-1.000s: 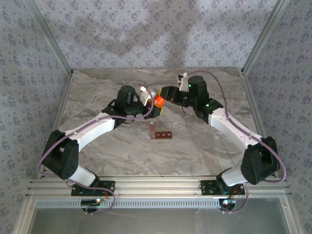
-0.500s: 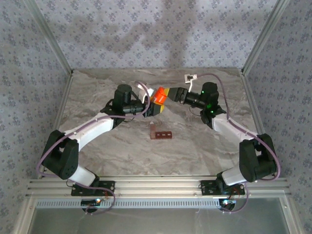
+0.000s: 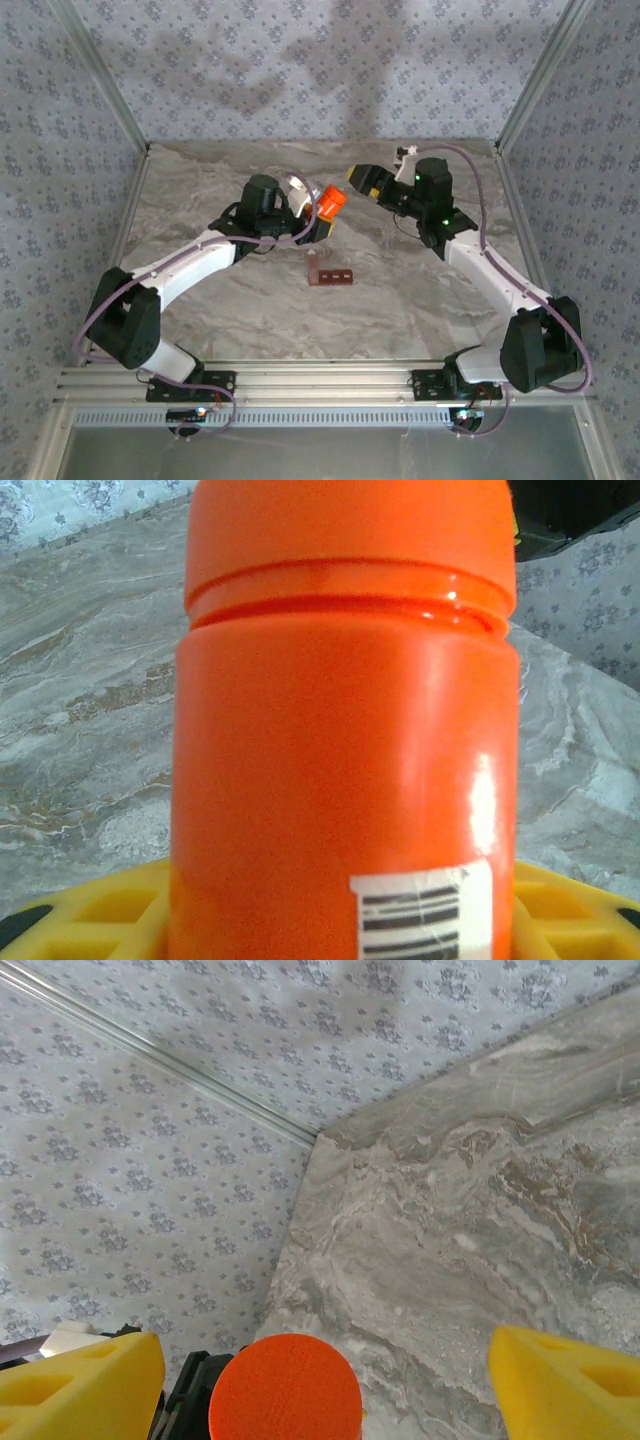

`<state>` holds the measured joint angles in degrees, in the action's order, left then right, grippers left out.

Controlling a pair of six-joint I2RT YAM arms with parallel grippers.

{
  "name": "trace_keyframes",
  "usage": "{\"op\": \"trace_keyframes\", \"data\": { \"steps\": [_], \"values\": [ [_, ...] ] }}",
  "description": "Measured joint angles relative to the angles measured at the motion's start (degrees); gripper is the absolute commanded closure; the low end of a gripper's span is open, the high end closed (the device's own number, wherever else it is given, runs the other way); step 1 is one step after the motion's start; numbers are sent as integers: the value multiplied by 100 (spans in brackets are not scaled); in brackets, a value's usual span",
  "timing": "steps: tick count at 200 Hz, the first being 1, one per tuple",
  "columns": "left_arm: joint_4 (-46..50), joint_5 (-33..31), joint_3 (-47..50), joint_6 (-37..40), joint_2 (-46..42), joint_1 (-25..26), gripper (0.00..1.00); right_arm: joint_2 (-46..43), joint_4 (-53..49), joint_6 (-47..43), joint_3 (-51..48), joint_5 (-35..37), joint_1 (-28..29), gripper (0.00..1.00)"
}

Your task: Sort the pills into containers

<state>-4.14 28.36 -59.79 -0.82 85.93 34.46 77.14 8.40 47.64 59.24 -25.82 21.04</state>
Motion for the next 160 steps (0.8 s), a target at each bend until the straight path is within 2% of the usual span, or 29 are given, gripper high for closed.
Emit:
{"op": "trace_keyframes", "data": {
  "steps": [77, 93, 118, 139, 160],
  "values": [
    [66, -101, -57, 107, 2, 98, 100, 444, -332, 4, 317, 212, 468, 17],
    [72, -101, -66, 107, 2, 98, 100, 485, -334, 46, 317, 212, 520, 21],
    [76, -125, -74, 105, 2, 111, 100, 490, -308, 90, 317, 205, 575, 37],
    [85, -168, -74, 101, 13, 125, 100, 490, -229, 140, 319, 177, 595, 47],
    [55, -199, -74, 85, 13, 125, 100, 490, -136, 155, 310, 127, 595, 51]
  ]
}}
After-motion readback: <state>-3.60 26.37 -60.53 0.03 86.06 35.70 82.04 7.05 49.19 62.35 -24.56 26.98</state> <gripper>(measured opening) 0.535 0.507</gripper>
